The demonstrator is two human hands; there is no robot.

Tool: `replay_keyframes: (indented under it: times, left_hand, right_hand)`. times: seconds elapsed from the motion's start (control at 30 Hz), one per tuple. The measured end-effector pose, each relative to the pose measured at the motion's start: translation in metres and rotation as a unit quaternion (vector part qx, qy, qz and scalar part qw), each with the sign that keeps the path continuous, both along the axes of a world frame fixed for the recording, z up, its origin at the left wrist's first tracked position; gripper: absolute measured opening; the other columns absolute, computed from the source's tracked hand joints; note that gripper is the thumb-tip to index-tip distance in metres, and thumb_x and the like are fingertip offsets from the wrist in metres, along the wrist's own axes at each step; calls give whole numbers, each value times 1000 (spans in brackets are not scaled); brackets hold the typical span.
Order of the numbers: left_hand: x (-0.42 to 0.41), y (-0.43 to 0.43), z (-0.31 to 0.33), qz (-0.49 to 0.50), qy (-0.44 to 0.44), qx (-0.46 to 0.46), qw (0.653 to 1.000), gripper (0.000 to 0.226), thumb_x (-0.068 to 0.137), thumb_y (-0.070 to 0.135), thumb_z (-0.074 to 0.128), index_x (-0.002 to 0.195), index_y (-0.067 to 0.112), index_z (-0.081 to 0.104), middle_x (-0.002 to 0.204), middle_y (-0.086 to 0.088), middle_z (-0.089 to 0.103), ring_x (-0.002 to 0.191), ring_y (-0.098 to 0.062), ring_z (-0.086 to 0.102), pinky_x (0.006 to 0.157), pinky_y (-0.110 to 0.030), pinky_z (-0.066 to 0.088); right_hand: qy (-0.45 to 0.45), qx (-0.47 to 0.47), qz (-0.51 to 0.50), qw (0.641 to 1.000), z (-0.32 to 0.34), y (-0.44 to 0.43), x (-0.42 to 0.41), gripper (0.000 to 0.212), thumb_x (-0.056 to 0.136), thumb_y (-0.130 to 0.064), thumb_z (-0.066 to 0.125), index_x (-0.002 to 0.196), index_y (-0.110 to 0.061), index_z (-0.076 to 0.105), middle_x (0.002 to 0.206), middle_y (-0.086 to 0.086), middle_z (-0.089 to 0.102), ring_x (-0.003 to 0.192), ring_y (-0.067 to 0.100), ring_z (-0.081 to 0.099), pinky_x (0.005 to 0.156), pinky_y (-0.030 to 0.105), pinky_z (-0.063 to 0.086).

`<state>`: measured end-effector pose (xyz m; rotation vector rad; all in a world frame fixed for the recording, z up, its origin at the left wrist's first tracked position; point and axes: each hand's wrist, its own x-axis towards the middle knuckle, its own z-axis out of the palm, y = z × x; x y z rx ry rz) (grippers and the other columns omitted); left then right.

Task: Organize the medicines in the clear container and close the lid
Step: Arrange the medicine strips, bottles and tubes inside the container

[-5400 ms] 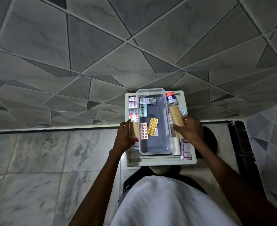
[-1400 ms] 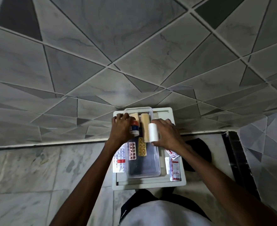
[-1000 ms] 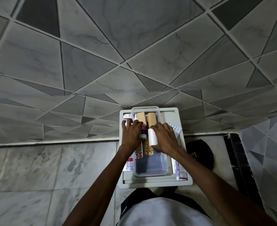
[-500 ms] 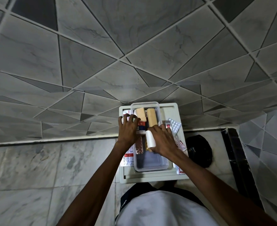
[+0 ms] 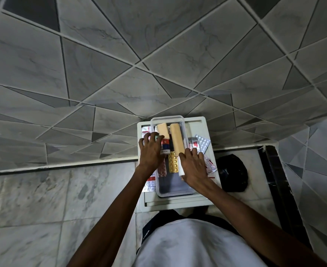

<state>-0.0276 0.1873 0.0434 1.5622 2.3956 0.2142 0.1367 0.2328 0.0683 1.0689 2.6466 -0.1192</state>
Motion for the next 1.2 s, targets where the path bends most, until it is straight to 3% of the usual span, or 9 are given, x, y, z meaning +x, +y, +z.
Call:
replay_keyframes:
  times: [0.17,0.33,0.47,0.57,0.63,0.77,0.93,1.07,1.2]
  left_hand:
    - [2,1,3,8,-14,-1,1000,73,72,28,78,137,16,45,144,-13,44,137,-37,30,109,-53,28]
    - [5,3,4,12,-15,7,1000,78,71,32,79,138,18,43,143,-12,44,136,-37,32,109,-51,28]
    - [15,5,8,14,-27,62,998,67,73,36,75,132,18,49,138,-11,48,131,-37,37,107,-51,31]
    - [30,12,17,11,-41,116,992,48,77,28,69,123,17,58,132,-10,54,126,-35,41,101,-47,34]
    - [42,20,21,-9,-38,130,991,42,78,26,66,119,17,61,130,-10,56,124,-36,44,98,-45,36]
    - [63,44,23,-69,-32,117,990,45,75,25,69,118,14,61,127,-12,58,124,-37,46,101,-46,36]
    - [76,84,19,-209,49,-3,977,61,80,38,65,133,14,49,138,-13,50,136,-35,34,115,-49,19]
    - [82,112,9,-263,151,-155,940,84,79,57,61,143,11,32,146,-18,42,145,-39,18,118,-57,0]
    - [88,126,1,-278,229,-225,905,97,74,68,60,145,10,26,147,-18,42,142,-38,24,116,-62,-4]
  right_hand:
    - [-28,44,-15,999,-6,5,-8,67,58,-26,86,116,-15,54,117,10,54,109,29,49,87,40,40]
    - [-15,23,-13,1000,-6,5,-5,79,58,-29,86,125,-14,47,124,12,50,112,30,46,89,42,39]
    - [150,-61,-100,982,3,15,16,66,68,-31,82,127,-18,53,129,9,51,116,31,49,93,43,43]
    - [288,-129,-279,907,2,37,34,31,83,-10,67,113,-13,63,119,13,60,108,31,59,90,37,50]
    - [263,-167,-362,879,-5,57,47,23,83,-6,63,106,-9,66,112,15,67,106,32,63,88,32,48]
    - [161,-216,-373,888,-18,69,68,44,75,-25,77,113,-9,63,117,15,67,109,32,63,87,35,51]
    - [106,-153,-349,919,-29,63,64,66,64,-49,81,113,-12,58,116,14,64,105,35,64,77,37,53]
    - [106,-180,-365,907,-31,67,61,53,67,-39,81,106,-9,61,111,19,68,105,38,65,78,38,53]
    - [151,-236,-418,864,-38,72,66,31,74,-37,75,91,-12,70,100,16,72,97,34,68,76,34,55]
